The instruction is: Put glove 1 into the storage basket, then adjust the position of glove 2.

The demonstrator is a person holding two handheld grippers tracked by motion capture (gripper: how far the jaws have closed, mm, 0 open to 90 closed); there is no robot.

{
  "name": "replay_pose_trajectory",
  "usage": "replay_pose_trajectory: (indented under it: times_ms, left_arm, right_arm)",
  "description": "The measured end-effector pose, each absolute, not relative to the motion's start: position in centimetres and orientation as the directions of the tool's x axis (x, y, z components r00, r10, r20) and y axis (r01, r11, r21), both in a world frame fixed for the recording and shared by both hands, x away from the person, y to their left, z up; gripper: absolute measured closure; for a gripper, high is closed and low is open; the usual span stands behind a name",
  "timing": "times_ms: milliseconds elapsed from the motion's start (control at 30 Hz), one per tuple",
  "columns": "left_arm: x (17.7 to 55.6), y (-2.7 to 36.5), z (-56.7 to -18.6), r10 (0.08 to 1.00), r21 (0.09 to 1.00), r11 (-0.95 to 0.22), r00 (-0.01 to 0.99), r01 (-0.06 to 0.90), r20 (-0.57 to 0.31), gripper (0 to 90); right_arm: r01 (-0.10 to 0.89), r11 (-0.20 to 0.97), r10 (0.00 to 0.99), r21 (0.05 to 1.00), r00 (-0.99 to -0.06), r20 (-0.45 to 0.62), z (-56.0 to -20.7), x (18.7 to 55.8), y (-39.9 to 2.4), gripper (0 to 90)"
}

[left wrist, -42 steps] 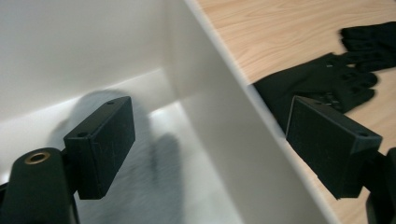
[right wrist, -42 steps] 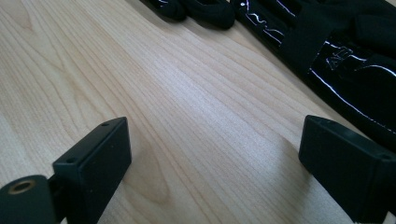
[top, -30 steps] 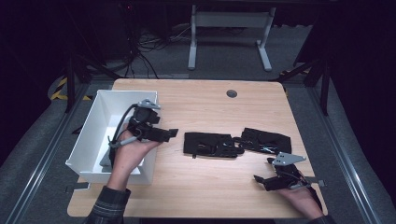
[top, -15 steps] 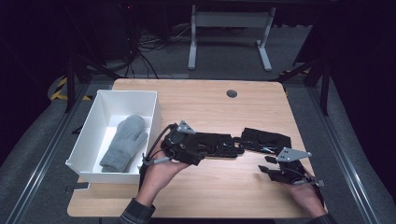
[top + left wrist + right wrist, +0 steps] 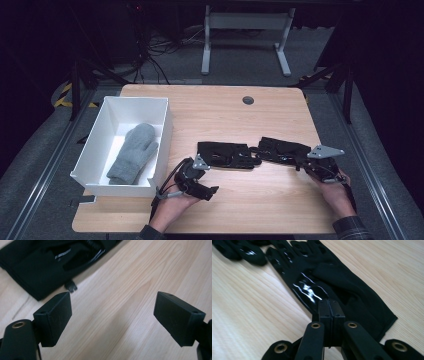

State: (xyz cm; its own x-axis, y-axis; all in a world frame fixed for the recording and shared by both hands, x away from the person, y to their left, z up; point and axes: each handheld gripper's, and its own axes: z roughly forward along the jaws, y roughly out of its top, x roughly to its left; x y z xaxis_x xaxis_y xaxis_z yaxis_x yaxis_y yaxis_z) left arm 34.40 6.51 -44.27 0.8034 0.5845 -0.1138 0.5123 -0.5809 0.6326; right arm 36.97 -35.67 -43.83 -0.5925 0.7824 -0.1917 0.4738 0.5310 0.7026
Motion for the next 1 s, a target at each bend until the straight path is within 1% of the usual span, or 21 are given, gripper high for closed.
replay_pose_trajectory:
  times_ms: [233, 300, 367, 467, 533, 667, 833, 1000]
  left_arm:
    - [33.7, 6.9, -46.1, 0.577, 0.606, -0.620, 0.813, 0.499, -0.079, 11.9]
    - [33.8, 7.0, -46.5, 0.577, 0.611, -0.627, 0.815, 0.483, -0.052, 9.3]
    - [33.8, 7.1, -46.6, 0.577, 0.604, -0.635, 0.816, 0.482, -0.044, 7.7]
    - [33.9, 7.3, -46.9, 0.563, 0.617, -0.634, 0.825, 0.466, -0.045, 3.4]
    - [33.8, 7.2, -47.2, 0.551, 0.628, -0.642, 0.834, 0.440, -0.020, 0.3]
    - [33.7, 7.5, -47.6, 0.538, 0.661, -0.625, 0.843, 0.416, -0.021, 0.0]
    - [33.6, 7.7, -47.8, 0.530, 0.677, -0.616, 0.848, 0.402, -0.021, 0.0]
    - [33.7, 7.8, -47.9, 0.524, 0.685, -0.614, 0.852, 0.393, -0.020, 0.0]
  right_arm:
    - [0.513, 0.546, 0.780, 0.663, -0.599, -0.179, -44.9, 37.8, -36.4, 90.0]
    - [0.516, 0.546, 0.779, 0.660, -0.602, -0.175, -44.9, 37.8, -36.4, 90.0]
    - [0.518, 0.550, 0.777, 0.655, -0.605, -0.174, -44.9, 37.7, -36.3, 90.0]
    - [0.518, 0.568, 0.765, 0.640, -0.619, -0.177, -44.8, 37.2, -36.0, 90.0]
    - [0.515, 0.582, 0.756, 0.629, -0.627, -0.187, -44.7, 36.8, -35.7, 90.0]
    - [0.509, 0.605, 0.734, 0.613, -0.655, -0.180, -44.6, 35.8, -34.9, 90.0]
    - [0.484, 0.633, 0.689, 0.605, -0.708, -0.155, -44.5, 34.2, -33.5, 90.0]
    - [0.463, 0.638, 0.651, 0.615, -0.751, -0.110, -44.7, 33.3, -32.1, 90.0]
